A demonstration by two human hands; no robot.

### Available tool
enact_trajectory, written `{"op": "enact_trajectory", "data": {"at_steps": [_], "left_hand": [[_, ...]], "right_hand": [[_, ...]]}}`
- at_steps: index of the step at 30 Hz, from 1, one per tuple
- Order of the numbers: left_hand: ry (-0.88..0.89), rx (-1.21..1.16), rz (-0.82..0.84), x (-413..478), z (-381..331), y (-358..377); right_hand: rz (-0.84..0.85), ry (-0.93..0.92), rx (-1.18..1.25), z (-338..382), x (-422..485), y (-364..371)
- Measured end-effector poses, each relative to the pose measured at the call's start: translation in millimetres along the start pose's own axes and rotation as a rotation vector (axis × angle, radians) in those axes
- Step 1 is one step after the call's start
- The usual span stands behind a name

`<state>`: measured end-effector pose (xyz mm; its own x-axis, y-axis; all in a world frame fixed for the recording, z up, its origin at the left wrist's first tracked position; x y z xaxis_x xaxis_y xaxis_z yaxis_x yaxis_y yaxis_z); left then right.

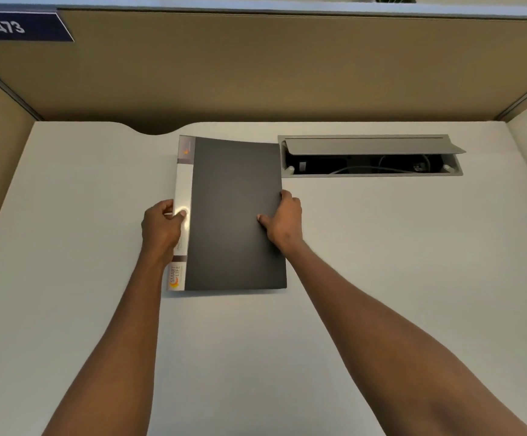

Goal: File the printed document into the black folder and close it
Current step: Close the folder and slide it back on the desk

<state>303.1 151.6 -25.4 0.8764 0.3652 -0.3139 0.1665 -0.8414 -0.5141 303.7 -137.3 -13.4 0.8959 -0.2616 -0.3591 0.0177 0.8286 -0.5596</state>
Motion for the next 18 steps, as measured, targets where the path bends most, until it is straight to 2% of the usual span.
{"op": "enact_trajectory", "data": {"at_steps": [6, 14, 18], "left_hand": [[-0.046, 0.056, -0.005, 60, -14, 3], [-0.019, 0.141, -0.039, 93, -26, 20], [0.012, 0.216, -0.115, 91, -29, 21]], "right_hand": [[0.005, -0.006, -0.073, 36, 57, 20], [-0.011, -0.010, -0.233, 38, 93, 35], [-0.048, -0.035, -0.495, 39, 93, 40]]}}
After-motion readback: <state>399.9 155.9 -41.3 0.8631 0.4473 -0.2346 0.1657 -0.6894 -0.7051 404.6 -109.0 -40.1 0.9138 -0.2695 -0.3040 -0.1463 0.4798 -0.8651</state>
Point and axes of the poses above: each hand's wrist, its own x-axis towards the middle knuckle, its own y-axis out of the palm, z = x × y, the point moved 7 cm from there along x, towards the middle knuckle
